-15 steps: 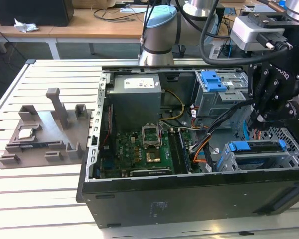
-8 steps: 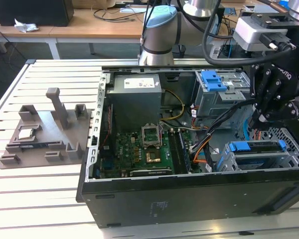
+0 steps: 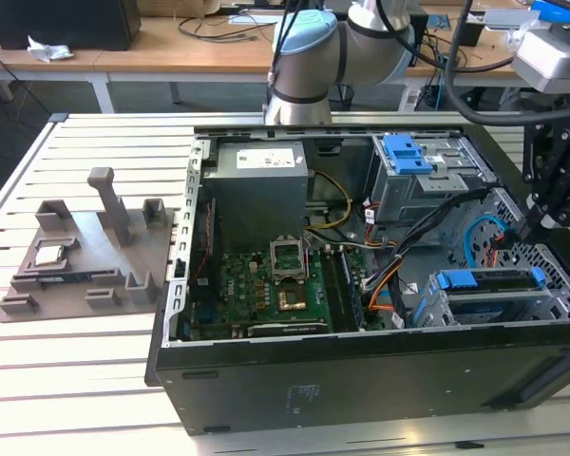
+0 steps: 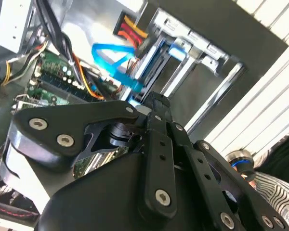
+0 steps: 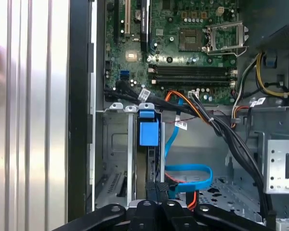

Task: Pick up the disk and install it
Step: 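Insert the disk into the insertion slot, then insert the first disk wire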

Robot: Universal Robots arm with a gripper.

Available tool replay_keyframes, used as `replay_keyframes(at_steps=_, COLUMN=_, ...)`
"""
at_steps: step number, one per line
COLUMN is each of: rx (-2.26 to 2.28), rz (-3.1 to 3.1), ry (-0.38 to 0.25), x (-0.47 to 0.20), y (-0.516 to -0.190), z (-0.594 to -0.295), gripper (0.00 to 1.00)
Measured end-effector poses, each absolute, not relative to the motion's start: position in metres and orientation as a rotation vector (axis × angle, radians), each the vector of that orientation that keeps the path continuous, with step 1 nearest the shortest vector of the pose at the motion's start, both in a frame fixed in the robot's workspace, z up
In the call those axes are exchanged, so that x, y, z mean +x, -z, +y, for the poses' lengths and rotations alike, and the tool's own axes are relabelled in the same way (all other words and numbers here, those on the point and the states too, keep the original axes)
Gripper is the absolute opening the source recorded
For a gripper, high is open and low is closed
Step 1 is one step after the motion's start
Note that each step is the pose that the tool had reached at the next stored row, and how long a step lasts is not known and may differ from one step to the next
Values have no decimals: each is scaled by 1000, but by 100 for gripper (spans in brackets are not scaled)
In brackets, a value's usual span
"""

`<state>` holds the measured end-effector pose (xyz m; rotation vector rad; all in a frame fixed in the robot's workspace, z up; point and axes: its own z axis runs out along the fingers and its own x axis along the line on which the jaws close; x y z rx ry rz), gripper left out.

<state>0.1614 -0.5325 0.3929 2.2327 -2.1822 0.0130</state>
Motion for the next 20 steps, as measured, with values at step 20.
replay_keyframes(at_steps=20, rx=2219, rz=-2178, ry=-27, x=179, y=-380, z=-510, gripper=42)
